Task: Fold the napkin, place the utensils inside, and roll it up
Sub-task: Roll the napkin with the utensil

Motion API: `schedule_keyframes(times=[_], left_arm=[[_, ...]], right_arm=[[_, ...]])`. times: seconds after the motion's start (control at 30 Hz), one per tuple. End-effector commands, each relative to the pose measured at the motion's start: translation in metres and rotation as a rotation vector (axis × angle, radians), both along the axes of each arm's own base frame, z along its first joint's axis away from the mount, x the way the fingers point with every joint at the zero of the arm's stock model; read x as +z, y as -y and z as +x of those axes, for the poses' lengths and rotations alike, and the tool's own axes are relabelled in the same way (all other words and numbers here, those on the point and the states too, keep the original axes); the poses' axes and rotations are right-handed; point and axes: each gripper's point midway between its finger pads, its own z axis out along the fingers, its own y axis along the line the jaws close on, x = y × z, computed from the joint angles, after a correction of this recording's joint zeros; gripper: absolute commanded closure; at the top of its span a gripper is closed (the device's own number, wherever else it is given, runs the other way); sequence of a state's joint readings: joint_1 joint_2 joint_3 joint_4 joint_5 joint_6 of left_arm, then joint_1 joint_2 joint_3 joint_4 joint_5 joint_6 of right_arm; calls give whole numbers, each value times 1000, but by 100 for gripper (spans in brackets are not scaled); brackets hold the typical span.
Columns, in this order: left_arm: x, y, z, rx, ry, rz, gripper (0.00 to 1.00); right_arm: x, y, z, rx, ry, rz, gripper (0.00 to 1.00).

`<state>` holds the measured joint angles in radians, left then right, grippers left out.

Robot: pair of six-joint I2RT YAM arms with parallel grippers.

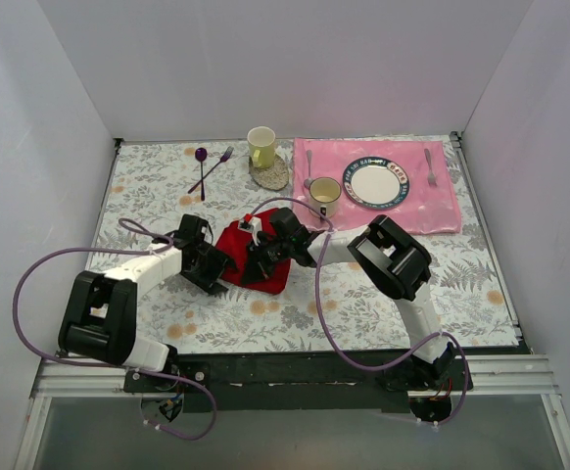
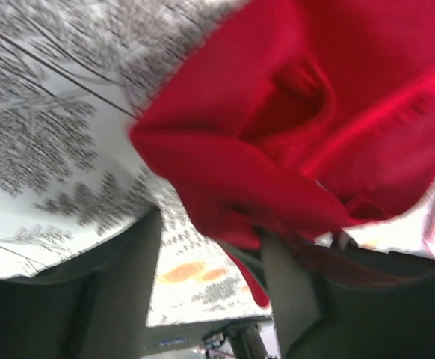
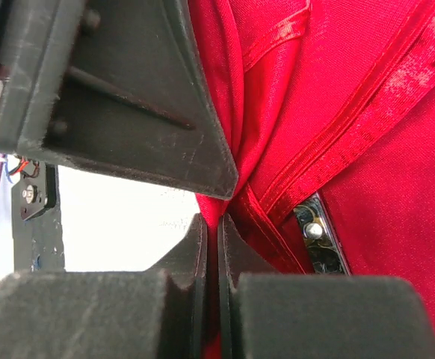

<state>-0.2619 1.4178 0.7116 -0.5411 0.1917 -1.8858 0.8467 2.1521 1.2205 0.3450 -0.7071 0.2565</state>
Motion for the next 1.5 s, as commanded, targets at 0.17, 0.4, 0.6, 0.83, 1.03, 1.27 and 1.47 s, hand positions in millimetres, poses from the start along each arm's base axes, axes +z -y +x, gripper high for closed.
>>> schedule_keyframes(times=[0.17,0.4,0.6,0.83,1.03,1.27,1.47], left_arm=[[-19,-28,10,-34,-8,208,74],[-37,-28,8,-81,-42,242,100],[-30,-20,-4,-87,-112,206,100],[-23,-12,-12,-77,-150,162,100],[-22,-12,-13,-80,-156,161,100],[-22,-11,-15,-83,-159,151,100],[-20,-11,-15,-86,-160,150,100]], right_arm=[[-82,45,-4,-57,64,-322,99],[-81,39,-6,2,134,-357,99],[-64,47,-6,11,195,-475,89],[-13,32,0,-26,291,-487,61],[17,24,5,-43,378,-481,46],[31,23,-1,-62,478,-505,37],[30,9,-9,-43,511,-474,37]])
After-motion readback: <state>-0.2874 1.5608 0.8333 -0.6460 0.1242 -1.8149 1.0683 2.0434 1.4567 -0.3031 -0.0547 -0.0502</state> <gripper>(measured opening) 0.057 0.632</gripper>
